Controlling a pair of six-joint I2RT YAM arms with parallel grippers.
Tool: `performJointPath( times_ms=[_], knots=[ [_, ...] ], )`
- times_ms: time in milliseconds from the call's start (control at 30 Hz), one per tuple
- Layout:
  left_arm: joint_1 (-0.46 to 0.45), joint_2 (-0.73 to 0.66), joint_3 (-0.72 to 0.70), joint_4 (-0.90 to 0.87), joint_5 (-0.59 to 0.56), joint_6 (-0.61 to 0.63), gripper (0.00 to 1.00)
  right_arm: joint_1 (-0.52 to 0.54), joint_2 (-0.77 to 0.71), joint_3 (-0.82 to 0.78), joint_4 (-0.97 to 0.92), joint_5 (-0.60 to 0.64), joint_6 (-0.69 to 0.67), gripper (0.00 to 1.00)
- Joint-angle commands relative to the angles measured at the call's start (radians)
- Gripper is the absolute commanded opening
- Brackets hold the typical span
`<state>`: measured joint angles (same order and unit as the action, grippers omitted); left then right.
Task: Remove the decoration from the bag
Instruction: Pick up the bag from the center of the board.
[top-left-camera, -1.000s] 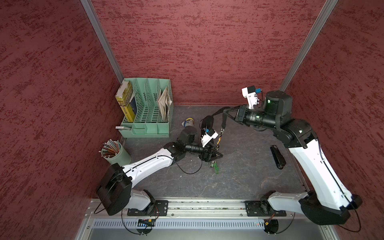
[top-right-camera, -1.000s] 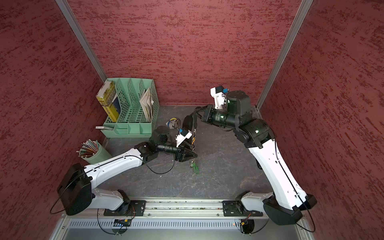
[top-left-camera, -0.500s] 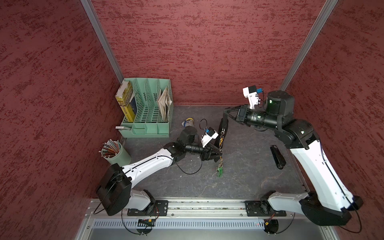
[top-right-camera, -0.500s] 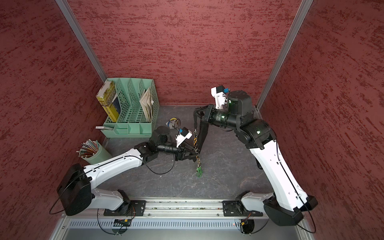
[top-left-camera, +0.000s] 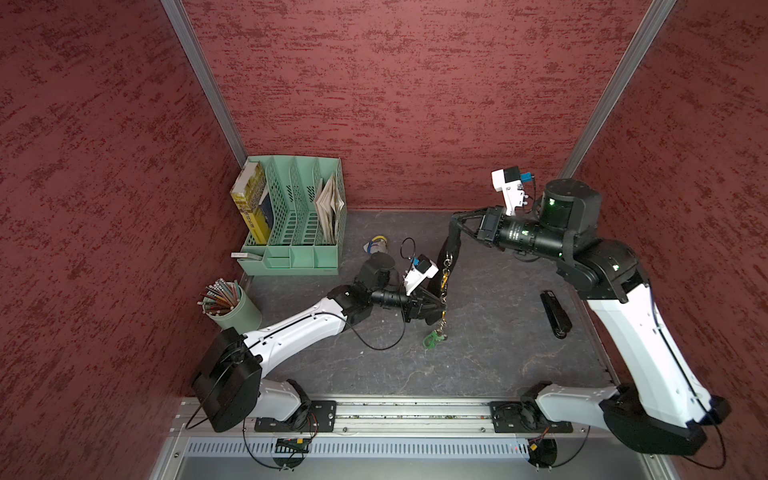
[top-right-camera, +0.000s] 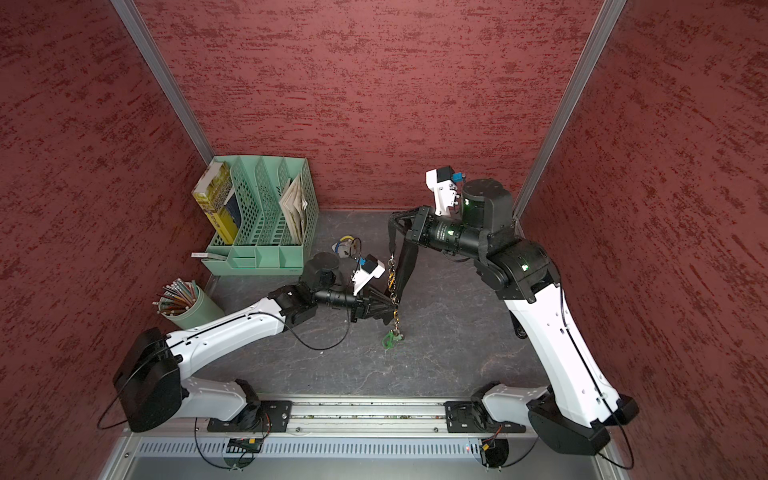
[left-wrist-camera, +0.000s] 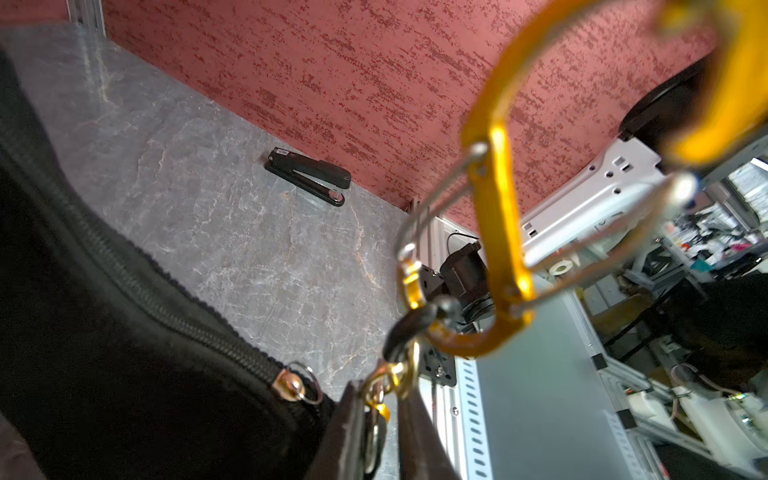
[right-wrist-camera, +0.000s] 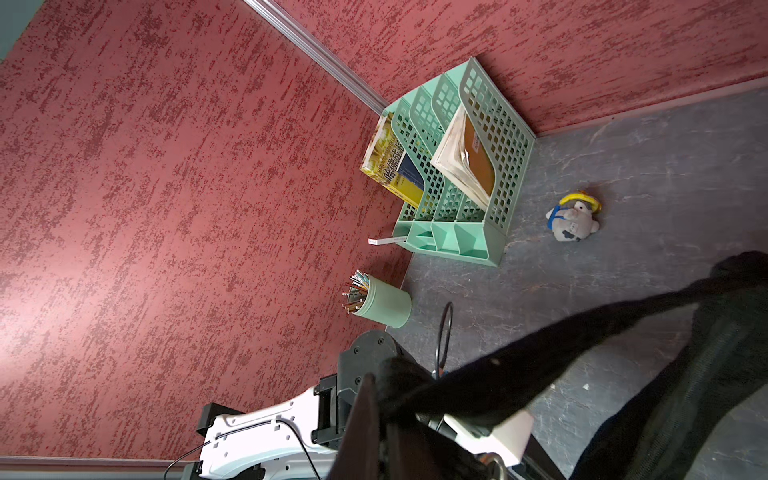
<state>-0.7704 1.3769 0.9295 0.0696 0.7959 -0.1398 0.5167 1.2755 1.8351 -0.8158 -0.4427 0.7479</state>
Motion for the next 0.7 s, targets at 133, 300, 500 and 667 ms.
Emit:
performJointPath(
  times_ms=[133, 300, 500, 667],
  knots=[
    [-0.024, -0.037, -0.003, -0.002, 0.042, -0.013, 0.00, 0.007, 0.010, 0.054, -0.001, 0.104, -0.049, 0.00],
    [-0.078, -0.078, 0.021, -0.044, 0.105, -0.033, 0.00, 0.006, 0.111, 0.063, -0.018, 0.187, -0.098, 0.01],
    [-0.106, -0.138, 0.025, -0.039, 0.150, -0.095, 0.00, 0.007, 0.257, 0.028, 0.025, 0.126, -0.081, 0.07],
    [-0.099, -0.176, 0.019, 0.031, 0.134, -0.189, 0.00, 0.007, 0.278, -0.039, 0.138, -0.019, -0.056, 0.54]
  ],
)
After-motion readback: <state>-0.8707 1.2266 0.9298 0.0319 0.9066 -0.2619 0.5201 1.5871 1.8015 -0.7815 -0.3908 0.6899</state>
